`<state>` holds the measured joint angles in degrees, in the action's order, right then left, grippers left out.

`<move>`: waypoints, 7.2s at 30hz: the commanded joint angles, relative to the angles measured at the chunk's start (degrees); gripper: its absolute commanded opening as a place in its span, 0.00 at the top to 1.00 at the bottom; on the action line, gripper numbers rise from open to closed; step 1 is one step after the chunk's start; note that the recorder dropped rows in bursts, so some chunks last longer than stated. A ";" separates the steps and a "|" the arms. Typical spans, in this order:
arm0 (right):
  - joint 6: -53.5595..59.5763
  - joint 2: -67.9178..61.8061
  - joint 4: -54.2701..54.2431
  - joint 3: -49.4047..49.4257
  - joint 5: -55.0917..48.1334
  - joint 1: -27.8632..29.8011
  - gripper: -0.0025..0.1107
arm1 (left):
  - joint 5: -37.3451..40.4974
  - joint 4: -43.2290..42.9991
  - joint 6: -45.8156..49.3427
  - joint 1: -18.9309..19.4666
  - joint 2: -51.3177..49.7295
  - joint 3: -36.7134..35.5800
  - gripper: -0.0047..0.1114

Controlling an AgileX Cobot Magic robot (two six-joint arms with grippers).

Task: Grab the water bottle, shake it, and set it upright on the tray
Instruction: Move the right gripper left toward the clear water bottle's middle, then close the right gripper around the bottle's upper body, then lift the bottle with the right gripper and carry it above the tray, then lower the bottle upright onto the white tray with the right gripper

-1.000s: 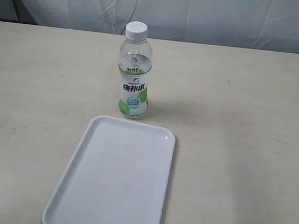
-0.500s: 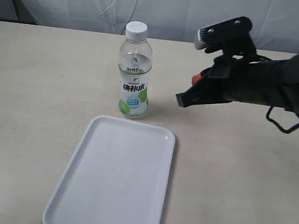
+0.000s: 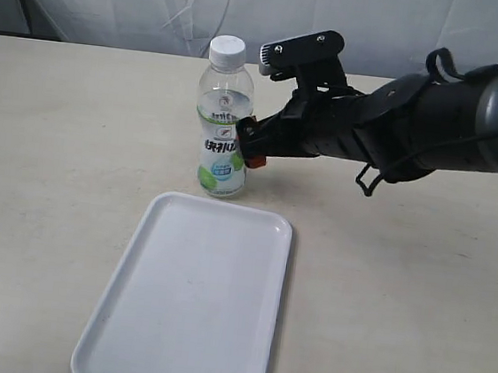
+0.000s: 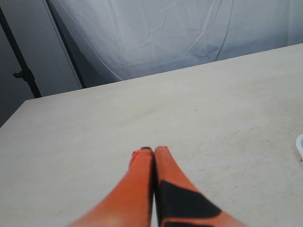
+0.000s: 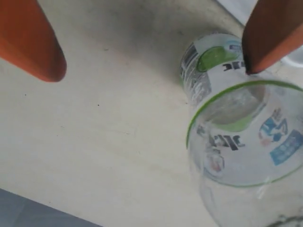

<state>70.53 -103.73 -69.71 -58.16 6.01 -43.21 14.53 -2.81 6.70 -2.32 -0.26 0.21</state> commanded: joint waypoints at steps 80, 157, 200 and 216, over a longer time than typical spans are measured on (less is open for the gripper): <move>-77.48 17.61 60.73 3.19 -16.71 2.95 0.98 | -0.48 0.12 -0.17 -0.02 0.26 -0.21 0.96; -112.32 38.62 103.42 6.34 -27.29 -8.70 0.98 | -0.48 0.12 -0.17 -0.02 0.26 -0.21 0.96; -101.18 14.35 109.55 21.01 19.24 -12.78 0.98 | -0.38 0.12 -0.18 -0.02 0.26 -0.21 0.96; -85.06 7.97 91.54 21.01 20.11 -12.78 0.98 | -0.38 0.12 -0.28 -0.02 0.26 -0.21 0.96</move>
<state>-15.19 -95.58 23.58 -36.96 23.83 -56.25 14.64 -2.81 6.70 -2.32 -0.26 0.21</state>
